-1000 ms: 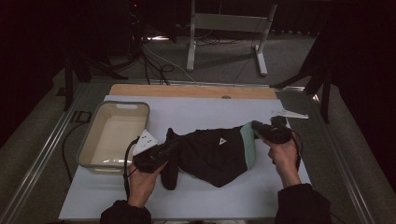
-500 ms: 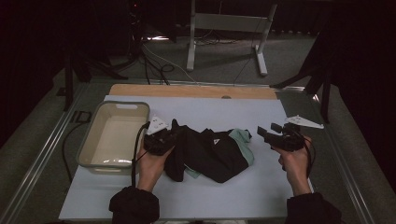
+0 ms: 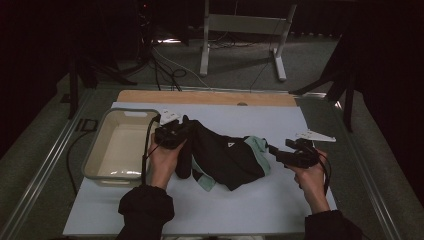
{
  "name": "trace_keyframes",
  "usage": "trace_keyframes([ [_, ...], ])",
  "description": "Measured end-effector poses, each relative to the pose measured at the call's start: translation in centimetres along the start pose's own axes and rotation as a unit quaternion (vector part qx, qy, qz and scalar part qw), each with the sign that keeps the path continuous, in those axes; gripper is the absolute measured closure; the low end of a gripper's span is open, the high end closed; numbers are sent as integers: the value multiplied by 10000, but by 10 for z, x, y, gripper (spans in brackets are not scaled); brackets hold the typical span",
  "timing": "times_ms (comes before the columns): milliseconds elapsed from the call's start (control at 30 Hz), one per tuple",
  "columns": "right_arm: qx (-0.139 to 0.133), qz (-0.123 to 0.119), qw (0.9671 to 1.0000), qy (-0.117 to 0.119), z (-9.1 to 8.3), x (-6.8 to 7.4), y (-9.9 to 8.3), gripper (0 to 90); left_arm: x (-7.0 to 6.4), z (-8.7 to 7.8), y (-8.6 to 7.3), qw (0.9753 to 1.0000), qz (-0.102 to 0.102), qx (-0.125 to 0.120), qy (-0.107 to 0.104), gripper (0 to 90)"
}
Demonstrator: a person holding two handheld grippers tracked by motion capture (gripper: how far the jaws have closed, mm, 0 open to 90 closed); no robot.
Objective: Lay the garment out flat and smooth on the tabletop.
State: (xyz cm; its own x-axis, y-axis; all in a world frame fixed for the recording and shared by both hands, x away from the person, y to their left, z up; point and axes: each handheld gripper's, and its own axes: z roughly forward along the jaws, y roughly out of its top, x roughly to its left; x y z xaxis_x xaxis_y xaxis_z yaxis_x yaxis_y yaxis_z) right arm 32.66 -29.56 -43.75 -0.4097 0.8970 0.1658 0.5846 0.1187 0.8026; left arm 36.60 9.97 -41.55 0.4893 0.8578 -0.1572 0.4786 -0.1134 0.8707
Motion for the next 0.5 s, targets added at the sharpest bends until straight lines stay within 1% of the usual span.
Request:
trace_keyframes([
  [33,16,-26,10000,1,1,1,-1,232,1,2,-1,10000,-40,33,48,844],
  [67,36,-37,10000,0,2,1,-2,231,2,6,-1,9999,-84,93,116,755],
  [100,64,-53,10000,6,2,2,-3,230,2,8,-2,9997,-121,151,122,659],
  [200,111,-88,9999,-1,3,3,-5,227,2,8,-4,9997,-162,126,150,463],
  [233,142,-94,9999,2,4,3,-6,224,2,7,-6,9995,-235,84,169,463],
  [267,165,-108,9998,-4,4,2,-8,224,2,6,-6,9994,-242,69,233,364],
  [300,196,-107,9997,-19,4,2,-10,224,2,4,-6,9989,-181,39,429,260],
  [333,207,-101,9997,-22,5,1,-11,220,2,4,-6,9989,-181,39,429,219],
  [367,230,-95,9997,-23,5,1,-12,217,2,2,-6,9987,-189,-19,482,179],
  [400,230,-95,9997,-23,5,1,-12,217,2,2,-6,9987,-189,-19,482,158],
  [433,260,-113,9996,-30,6,2,-13,210,3,-2,-5,9986,-233,-95,475,156],
  [467,260,-113,9996,-30,6,2,-13,210,3,-2,-5,9986,-233,-95,475,148],
  [500,269,-111,9996,-28,6,2,-14,206,3,-4,-4,9987,-245,-118,431,148],
])
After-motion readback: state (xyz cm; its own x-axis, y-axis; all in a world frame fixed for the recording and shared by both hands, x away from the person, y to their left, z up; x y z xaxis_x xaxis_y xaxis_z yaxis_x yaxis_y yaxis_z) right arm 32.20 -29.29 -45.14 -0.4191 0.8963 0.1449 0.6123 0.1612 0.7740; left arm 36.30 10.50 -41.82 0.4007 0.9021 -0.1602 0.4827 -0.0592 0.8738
